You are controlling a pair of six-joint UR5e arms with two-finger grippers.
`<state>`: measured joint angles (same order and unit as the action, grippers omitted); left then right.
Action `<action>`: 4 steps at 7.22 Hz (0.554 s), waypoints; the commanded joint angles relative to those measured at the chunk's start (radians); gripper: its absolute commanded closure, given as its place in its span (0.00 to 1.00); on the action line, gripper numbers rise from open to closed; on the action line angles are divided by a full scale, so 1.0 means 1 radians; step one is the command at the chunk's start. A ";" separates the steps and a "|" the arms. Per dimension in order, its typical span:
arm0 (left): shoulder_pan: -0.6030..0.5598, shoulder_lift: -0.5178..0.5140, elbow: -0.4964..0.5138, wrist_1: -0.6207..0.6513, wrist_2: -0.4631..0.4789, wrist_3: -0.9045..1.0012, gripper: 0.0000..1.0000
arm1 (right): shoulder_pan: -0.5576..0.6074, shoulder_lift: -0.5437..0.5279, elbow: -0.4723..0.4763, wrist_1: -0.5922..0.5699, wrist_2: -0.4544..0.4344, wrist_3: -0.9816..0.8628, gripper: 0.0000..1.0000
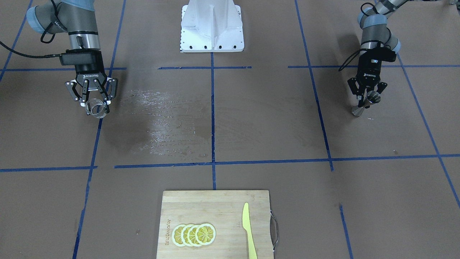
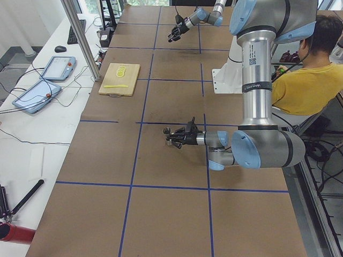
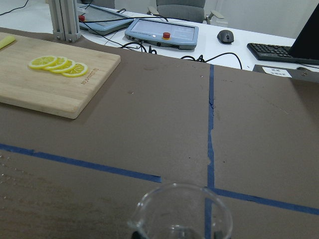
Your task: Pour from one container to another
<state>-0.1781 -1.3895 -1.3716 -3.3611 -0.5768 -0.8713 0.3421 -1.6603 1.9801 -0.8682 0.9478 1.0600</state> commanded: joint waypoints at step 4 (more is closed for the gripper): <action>0.005 0.000 0.000 0.000 -0.005 0.000 0.54 | 0.000 0.002 0.005 0.002 0.000 0.000 0.96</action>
<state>-0.1759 -1.3905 -1.3714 -3.3610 -0.5812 -0.8713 0.3421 -1.6588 1.9843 -0.8668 0.9479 1.0600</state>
